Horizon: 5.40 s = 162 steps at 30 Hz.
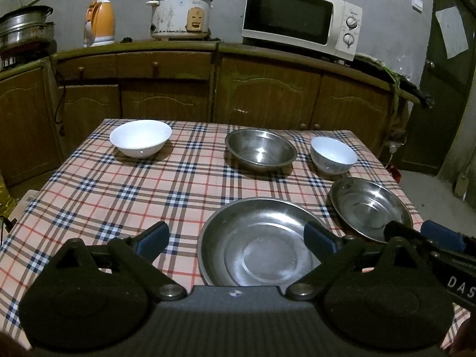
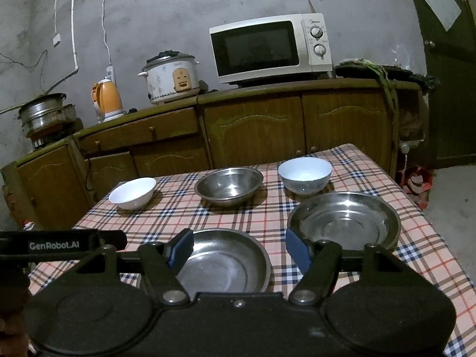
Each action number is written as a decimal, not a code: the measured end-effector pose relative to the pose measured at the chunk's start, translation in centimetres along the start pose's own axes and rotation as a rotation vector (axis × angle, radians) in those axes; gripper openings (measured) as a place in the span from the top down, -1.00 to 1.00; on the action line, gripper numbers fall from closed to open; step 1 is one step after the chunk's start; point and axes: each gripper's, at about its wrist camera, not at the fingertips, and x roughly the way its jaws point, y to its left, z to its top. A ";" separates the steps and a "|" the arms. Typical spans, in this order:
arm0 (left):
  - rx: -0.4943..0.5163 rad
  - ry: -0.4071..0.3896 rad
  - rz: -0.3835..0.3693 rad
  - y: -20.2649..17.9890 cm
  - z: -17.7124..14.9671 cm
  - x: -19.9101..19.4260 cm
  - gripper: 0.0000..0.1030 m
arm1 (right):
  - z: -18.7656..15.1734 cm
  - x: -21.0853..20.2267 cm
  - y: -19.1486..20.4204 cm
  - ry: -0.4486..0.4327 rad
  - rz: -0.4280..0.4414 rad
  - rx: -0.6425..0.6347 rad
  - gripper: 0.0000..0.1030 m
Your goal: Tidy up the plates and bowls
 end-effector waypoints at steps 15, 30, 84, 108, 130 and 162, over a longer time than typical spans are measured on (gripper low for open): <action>0.009 0.042 -0.022 -1.3 2.1 0.6 -0.96 | 2.4 -0.5 -1.6 0.020 -0.038 0.062 -0.58; 0.077 0.070 -0.065 -6.3 5.3 3.8 -0.97 | 3.9 0.1 -7.3 0.077 -0.150 0.151 -0.59; 0.143 0.127 -0.044 -13.4 5.7 11.7 -0.97 | 7.7 6.9 -18.8 -0.020 -0.205 0.135 -0.77; 0.171 0.195 -0.031 -15.8 4.3 15.5 -0.97 | 6.5 10.8 -23.1 0.092 -0.207 0.144 -0.77; 0.173 0.241 -0.002 -16.4 3.2 18.2 -0.97 | 5.4 14.2 -24.9 0.224 -0.205 0.118 -0.77; 0.217 0.353 -0.006 -17.7 1.0 23.8 -0.54 | 2.8 17.8 -26.2 0.353 -0.208 0.191 -0.77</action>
